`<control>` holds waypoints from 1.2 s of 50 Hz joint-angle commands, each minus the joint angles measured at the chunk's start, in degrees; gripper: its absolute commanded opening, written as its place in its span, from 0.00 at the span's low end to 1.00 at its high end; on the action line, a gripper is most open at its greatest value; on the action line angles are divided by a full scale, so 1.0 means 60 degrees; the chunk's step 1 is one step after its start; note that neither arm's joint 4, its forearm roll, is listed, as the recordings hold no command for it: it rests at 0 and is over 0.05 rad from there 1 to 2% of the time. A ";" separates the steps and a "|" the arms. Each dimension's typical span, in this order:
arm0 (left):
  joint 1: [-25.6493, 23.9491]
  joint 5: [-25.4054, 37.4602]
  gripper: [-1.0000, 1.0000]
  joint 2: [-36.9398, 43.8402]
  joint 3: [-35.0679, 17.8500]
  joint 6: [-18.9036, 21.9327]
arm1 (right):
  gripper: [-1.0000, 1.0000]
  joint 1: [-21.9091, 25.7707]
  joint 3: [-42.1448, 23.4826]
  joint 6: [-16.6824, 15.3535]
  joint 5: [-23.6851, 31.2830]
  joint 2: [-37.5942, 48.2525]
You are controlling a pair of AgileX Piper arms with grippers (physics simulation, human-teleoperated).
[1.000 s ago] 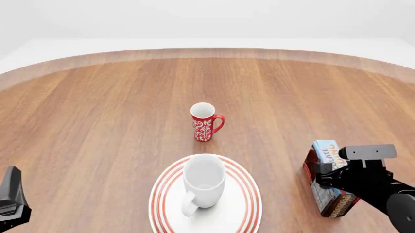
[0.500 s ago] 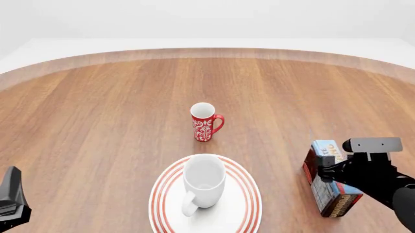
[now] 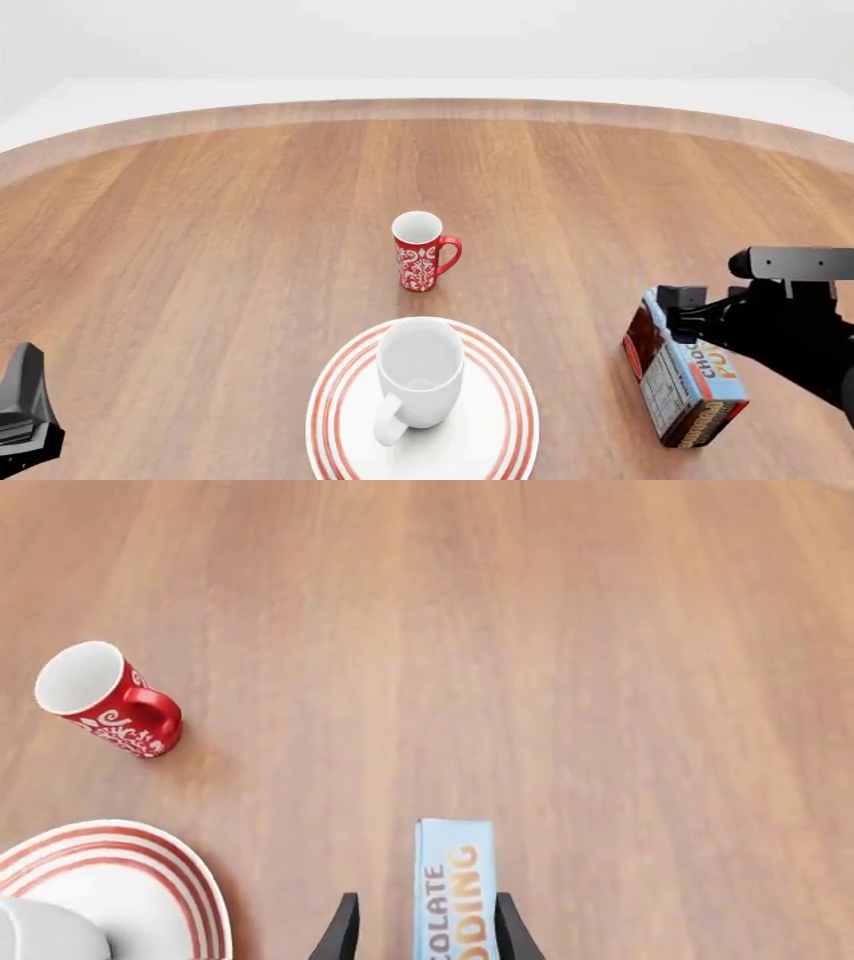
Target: Pick up the white mug and put it on the plate, and put the chocolate pudding to the right of the plate.
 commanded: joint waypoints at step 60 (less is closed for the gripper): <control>-0.0227 -0.0391 1.00 -0.0003 -0.0053 0.0180 | 1.00 -0.1724 -0.1012 0.0924 0.0993 -0.9409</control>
